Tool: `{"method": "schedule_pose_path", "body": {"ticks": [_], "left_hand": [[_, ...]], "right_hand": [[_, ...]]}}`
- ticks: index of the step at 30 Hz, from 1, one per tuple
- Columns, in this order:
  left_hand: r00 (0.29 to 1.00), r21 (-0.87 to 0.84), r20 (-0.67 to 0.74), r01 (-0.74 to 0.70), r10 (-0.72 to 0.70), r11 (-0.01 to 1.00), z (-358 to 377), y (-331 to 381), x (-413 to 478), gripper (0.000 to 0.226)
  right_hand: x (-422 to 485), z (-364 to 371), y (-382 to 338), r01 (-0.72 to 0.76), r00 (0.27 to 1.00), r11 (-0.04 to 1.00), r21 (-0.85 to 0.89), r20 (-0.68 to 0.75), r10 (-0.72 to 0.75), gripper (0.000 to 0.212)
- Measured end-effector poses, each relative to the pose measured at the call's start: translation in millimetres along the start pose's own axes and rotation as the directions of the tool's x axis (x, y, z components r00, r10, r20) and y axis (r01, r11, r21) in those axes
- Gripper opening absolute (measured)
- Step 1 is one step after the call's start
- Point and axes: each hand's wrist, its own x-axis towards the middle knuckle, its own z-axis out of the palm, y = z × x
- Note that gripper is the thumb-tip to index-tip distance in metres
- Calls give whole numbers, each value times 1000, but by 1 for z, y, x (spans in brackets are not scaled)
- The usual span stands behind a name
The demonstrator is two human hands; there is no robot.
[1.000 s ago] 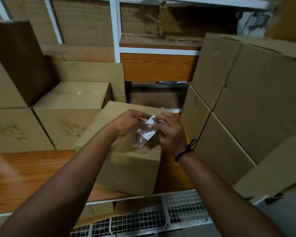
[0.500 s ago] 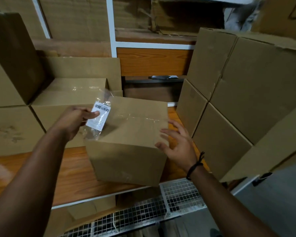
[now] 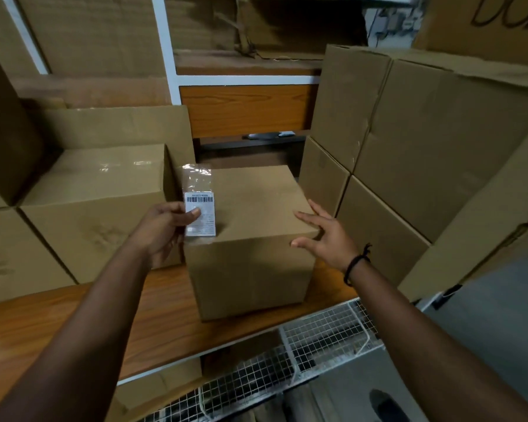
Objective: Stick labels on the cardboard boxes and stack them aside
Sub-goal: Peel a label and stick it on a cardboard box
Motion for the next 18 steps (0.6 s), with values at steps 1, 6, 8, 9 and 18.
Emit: {"method": "schedule_pose_path", "body": {"ticks": [1,6,8,9,18], "left_hand": [[1000,-27,-4,4,-4,1000,9,0,3,17],[999,-164,16,43,-41,985,41,9,35,24],[999,-173,16,46,-44,984,51,13,49,23],[999,-173,13,45,-44,984,56,15,57,22],[997,-230,-3,75,-78,970,92,9,118,20]], "right_hand": [[9,-8,3,-10,1000,1000,2,-7,10,62],[62,-40,30,-38,998,998,-54,-42,35,55],[80,-48,40,-46,997,998,-42,-57,43,53],[89,-50,44,-43,997,998,-41,-69,40,53],[144,-57,76,-42,981,973,-228,-193,-3,45]]}}
